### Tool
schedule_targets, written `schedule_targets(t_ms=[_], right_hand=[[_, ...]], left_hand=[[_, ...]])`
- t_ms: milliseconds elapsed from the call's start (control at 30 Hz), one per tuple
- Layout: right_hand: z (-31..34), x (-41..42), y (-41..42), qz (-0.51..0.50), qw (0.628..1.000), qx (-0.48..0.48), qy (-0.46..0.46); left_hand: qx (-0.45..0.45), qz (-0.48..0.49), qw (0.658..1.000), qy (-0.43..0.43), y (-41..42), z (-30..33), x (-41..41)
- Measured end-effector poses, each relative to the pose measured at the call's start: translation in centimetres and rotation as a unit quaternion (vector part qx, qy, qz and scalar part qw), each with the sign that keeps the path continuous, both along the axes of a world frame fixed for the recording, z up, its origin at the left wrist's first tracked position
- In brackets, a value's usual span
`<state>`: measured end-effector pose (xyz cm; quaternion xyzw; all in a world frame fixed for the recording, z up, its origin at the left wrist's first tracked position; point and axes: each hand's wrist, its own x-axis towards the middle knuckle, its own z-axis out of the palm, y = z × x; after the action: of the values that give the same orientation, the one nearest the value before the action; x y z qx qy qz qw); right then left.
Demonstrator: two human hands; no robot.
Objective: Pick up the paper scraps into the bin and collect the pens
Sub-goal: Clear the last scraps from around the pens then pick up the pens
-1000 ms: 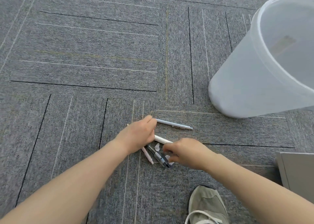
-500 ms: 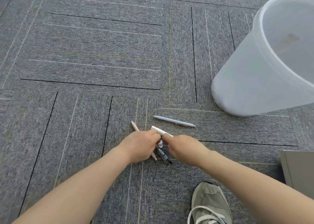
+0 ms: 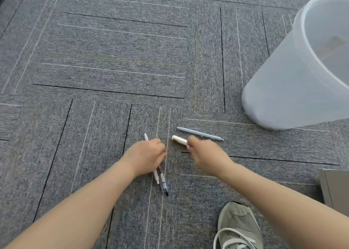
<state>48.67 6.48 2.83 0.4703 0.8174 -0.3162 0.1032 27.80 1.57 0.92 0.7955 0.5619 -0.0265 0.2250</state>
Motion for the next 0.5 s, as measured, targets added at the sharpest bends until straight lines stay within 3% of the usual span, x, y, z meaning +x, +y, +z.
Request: schedule_targets(t_ms=[133, 367, 500], right_hand=[[1.9, 0.2, 2.6, -0.179, 0.971, -0.021, 0.159], [9.1, 1.0, 8.8, -0.289, 0.898, 0.11, 0.314], [16.2, 3.7, 11.3, -0.33, 0.837, 0.202, 0.386]], left_hand=[[0.079, 0.119, 0.987, -0.069, 2.4, 0.9, 0.0], [0.151, 0.2, 0.943, -0.218, 10.9, 6.7, 4.1], [0.246, 0.199, 0.89, -0.329, 16.1, 14.2, 9.7]])
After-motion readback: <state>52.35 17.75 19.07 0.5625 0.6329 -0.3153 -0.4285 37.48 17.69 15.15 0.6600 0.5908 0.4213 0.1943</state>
